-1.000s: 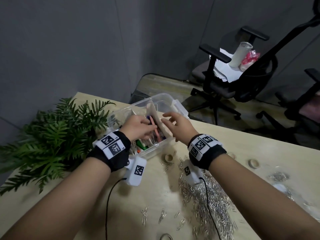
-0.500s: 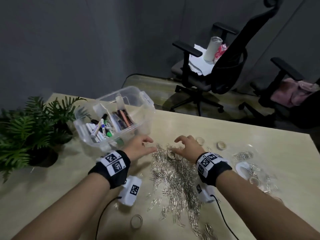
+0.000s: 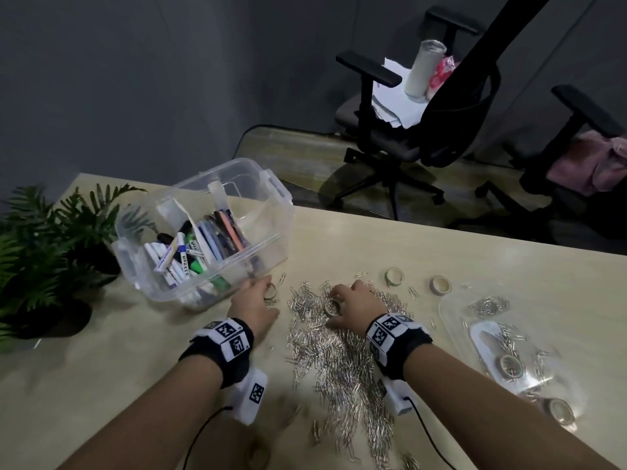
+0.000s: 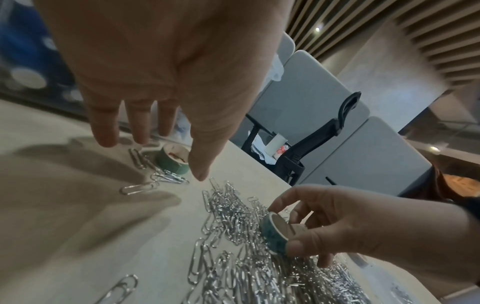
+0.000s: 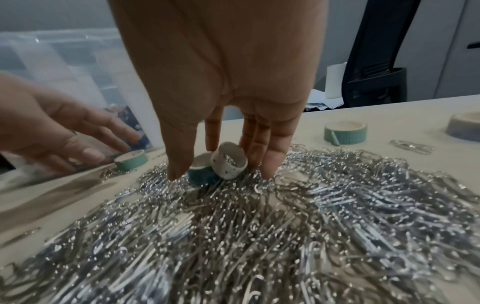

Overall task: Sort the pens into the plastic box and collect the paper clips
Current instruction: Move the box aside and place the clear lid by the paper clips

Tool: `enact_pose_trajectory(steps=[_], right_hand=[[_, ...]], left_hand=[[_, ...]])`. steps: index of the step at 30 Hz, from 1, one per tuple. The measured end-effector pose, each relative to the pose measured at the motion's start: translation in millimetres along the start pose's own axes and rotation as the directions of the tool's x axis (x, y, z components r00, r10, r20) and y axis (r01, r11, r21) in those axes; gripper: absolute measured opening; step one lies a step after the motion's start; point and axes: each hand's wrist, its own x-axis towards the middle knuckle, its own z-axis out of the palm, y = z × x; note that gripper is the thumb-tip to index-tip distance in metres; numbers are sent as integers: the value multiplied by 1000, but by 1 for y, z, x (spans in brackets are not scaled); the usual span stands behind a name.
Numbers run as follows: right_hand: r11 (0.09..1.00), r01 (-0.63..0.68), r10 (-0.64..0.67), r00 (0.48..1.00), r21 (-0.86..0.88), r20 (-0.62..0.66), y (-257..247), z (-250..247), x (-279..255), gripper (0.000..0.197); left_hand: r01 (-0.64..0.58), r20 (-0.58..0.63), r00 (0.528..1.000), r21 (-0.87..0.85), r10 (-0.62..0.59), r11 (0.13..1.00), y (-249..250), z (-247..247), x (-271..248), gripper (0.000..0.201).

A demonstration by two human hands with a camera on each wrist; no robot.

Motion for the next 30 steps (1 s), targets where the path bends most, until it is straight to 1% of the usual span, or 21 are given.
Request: enact_pose_trajectory(steps=[4,8,12,16,19,22,25,27,30], right_hand=[[1000,12,-11,1000,24,-16,1,6,12,51],[999,19,-19,1000,47,-3,3,4,16,48],[998,26,-26,1000,65,0,7,-1,12,46],[996,55,-53,998,65,-33,8,-9,3,47],[995,88,-84,994,52,-63,6,-17,-7,42],[991,129,-127,989,31,-72,0,-28,-16,34],[981,191,-191,973,-14,-126,-15,-41,-22,34],[974,223,-226,959,-36,-169,-28,-51,-24,37],[963,264,-268,940,-47,-210,-50,-67,-24,42]], left_hand=[[-49,-10,999,44,49,998,-2,1,14,59],[-76,-60,995,50,79,996,-1,6,19,44],[-45,-99,994,-24,42,999,-2,11,19,32],[1,-96,995,-33,-4,999,3,9,12,32],[-7,-84,996,-99,-2,995,9,1,1,27],[-60,-36,998,-217,53,974,20,-15,-15,26],[-161,27,984,-281,176,946,36,-39,-29,26],[-232,-6,970,-311,242,921,47,-56,-36,28],[-294,-113,956,-337,271,894,57,-81,-43,30]])
